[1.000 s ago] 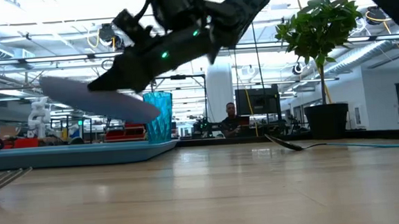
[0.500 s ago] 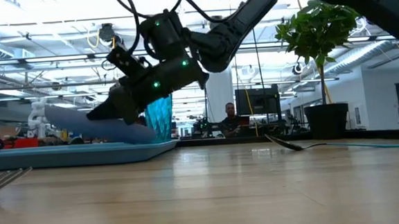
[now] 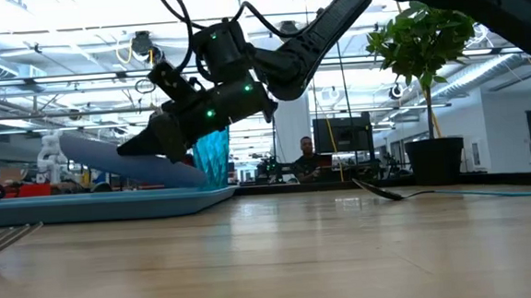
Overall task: Pick and place plate/cup/fork/spoon on tray
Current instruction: Put the purple plate on the blue tray
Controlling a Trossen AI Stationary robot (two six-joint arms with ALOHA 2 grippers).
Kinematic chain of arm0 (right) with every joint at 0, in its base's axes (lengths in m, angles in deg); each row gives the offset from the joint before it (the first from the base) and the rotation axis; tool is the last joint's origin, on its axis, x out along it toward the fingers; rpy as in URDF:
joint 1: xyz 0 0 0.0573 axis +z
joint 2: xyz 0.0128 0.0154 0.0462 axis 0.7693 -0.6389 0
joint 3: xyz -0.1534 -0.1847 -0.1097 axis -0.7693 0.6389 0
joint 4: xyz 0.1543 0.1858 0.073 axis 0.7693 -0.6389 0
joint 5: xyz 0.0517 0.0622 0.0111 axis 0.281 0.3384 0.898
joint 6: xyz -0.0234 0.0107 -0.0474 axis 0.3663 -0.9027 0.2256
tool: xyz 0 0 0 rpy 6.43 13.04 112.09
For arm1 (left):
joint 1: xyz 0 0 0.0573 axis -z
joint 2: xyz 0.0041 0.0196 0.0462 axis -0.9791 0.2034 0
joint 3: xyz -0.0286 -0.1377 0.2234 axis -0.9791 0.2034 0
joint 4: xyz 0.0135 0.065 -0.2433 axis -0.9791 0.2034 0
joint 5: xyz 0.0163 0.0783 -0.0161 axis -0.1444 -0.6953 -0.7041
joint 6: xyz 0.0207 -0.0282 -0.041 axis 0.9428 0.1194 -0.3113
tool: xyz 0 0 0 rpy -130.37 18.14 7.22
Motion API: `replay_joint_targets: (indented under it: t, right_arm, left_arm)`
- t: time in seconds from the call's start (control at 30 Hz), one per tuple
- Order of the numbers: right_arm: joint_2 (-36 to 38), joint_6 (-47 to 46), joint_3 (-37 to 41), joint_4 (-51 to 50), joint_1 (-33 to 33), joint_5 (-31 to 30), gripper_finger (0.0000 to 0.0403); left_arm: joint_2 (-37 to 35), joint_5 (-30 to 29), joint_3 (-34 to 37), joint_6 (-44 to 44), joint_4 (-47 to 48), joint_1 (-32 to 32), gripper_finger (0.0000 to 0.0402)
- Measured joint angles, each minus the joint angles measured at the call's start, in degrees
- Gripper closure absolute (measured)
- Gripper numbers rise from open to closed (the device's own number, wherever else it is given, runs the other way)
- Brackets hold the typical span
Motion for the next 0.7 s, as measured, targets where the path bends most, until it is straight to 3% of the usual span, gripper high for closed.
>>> replay_joint_targets:
  t: [0.27,0.7]
  right_arm:
    - [-1.52,-0.02,0.04,4.48,-0.13,-0.24,0.0400]
    - [-3.66,-1.72,0.02,5.77,-1.38,-1.69,0.0362]
  left_arm:
    - [0.00,0.00,0.00,-0.41,-0.72,0.00,0.0220]
    - [0.00,0.00,0.00,1.23,-0.88,0.02,0.0220]
